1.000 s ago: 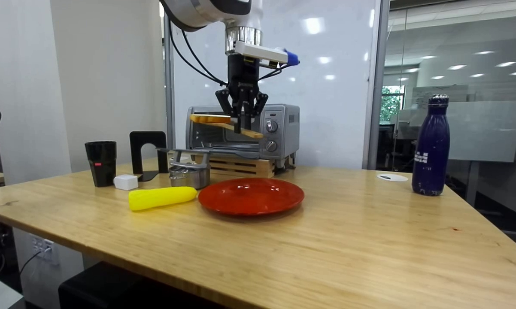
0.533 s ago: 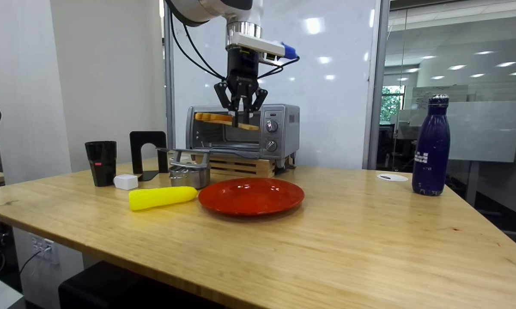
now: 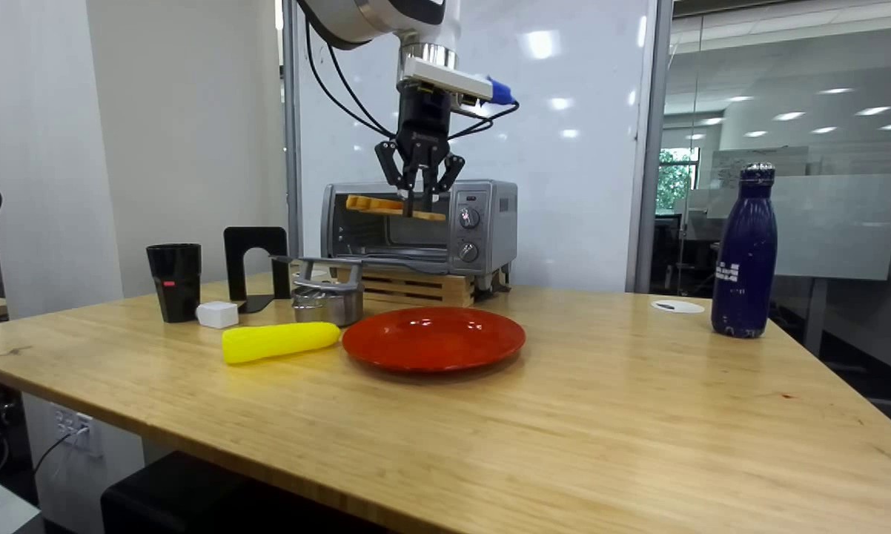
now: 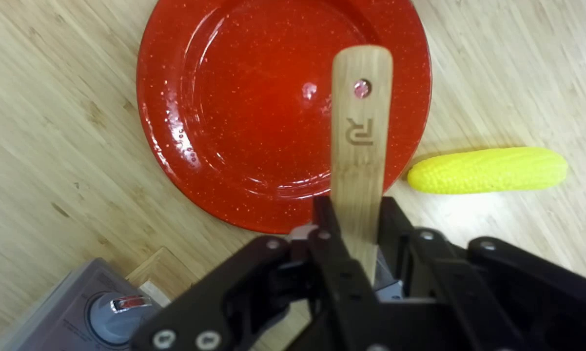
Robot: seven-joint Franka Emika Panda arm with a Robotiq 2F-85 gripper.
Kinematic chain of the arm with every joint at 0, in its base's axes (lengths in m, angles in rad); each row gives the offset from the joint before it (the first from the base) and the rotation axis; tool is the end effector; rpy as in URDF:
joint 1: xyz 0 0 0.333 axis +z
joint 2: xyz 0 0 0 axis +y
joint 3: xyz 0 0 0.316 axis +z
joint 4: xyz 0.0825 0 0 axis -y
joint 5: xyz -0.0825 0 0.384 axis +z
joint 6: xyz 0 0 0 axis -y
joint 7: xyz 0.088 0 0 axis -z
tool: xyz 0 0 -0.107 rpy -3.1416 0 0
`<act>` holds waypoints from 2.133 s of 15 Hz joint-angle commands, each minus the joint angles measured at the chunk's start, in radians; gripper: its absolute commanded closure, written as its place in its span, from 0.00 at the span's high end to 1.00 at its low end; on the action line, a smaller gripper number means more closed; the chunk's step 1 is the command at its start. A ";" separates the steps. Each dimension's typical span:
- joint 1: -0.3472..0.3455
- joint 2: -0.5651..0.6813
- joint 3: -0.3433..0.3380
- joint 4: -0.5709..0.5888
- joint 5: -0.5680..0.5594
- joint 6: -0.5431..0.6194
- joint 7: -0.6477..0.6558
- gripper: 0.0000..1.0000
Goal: Open the oven, use the spatula to put the slice of bread in the oven, the close the oven
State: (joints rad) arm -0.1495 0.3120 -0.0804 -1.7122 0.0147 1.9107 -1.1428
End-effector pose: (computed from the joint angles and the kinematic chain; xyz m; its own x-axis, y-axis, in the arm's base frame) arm 0.6166 -0.1391 0.3987 0.6108 0.7897 -0.0570 0.7839 -0.6133 -0.0973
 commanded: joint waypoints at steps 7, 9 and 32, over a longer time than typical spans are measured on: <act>-0.012 0.159 0.038 0.286 -0.001 -0.202 0.033 0.07; -0.013 0.188 0.041 0.333 -0.003 -0.239 0.034 0.07; -0.085 0.527 0.105 0.948 0.081 -0.809 -0.075 0.07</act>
State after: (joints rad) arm -0.2182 0.7713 0.0113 -0.8751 0.0960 1.1541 -1.2169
